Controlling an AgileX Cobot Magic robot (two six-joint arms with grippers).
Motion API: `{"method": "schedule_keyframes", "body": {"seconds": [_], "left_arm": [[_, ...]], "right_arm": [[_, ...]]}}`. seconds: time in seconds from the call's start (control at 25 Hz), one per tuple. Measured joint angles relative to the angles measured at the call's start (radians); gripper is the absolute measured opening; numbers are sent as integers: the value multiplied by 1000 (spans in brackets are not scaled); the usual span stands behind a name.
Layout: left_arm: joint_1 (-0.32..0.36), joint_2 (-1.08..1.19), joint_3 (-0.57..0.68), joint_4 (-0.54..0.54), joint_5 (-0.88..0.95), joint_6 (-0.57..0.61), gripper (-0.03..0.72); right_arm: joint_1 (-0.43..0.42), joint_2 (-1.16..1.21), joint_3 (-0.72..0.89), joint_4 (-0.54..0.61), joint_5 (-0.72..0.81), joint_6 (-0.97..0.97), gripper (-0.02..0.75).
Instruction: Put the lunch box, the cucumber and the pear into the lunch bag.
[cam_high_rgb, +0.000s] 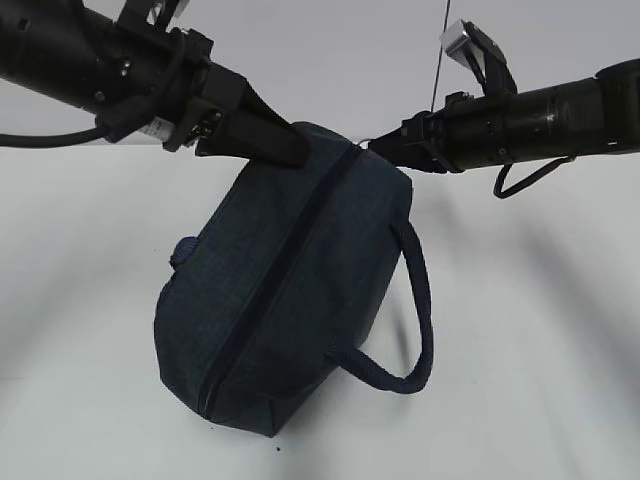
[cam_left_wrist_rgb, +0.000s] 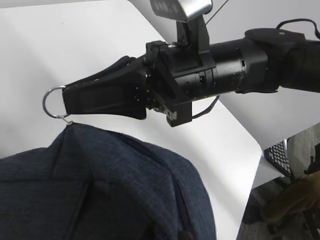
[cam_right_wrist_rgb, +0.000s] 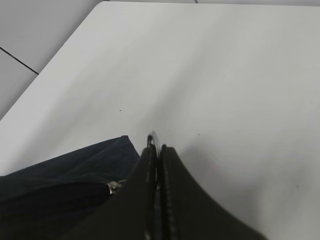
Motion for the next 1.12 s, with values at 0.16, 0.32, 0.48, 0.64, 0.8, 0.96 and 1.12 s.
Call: {"method": "schedule_keyframes", "body": {"seconds": [0.16, 0.32, 0.48, 0.64, 0.8, 0.96, 1.12], "left_arm": [[-3, 6, 0, -9, -27, 0, 17], [-4, 37, -3, -44, -42, 0, 17], [-5, 86, -4, -94, -72, 0, 17], [-5, 120, -12, -111, -133, 0, 17], [-5, 129, -12, -117, -215, 0, 18], [-5, 129, -12, -124, -247, 0, 84], [-5, 129, -13, -147, -298, 0, 287]], "right_arm": [[-2, 5, 0, 15, -3, 0, 6], [-5, 6, 0, 41, -39, -28, 61], [-10, 10, 0, 93, -73, -79, 239], [-12, 10, 0, 129, -86, -121, 365], [-12, 10, 0, 131, -90, -131, 386], [-12, -9, 0, 95, -94, -135, 388], [-12, -75, 0, 2, -126, -137, 388]]}}
